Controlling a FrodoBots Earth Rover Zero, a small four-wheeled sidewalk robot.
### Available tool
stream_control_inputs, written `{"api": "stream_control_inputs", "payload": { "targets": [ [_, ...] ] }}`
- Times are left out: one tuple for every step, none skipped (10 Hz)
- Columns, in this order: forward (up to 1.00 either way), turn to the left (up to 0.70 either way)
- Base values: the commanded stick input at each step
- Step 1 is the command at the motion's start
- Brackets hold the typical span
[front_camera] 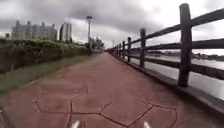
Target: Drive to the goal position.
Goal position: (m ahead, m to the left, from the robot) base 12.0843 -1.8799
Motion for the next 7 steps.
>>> {"api": "stream_control_inputs", "payload": {
  "targets": [
    [0.5,0.0],
    [0.5,0.0],
    [0.5,0.0],
    [0.5,0.0],
    [0.5,0.0],
    [0.5,0.0],
    [0.5,0.0]
  ]
}}
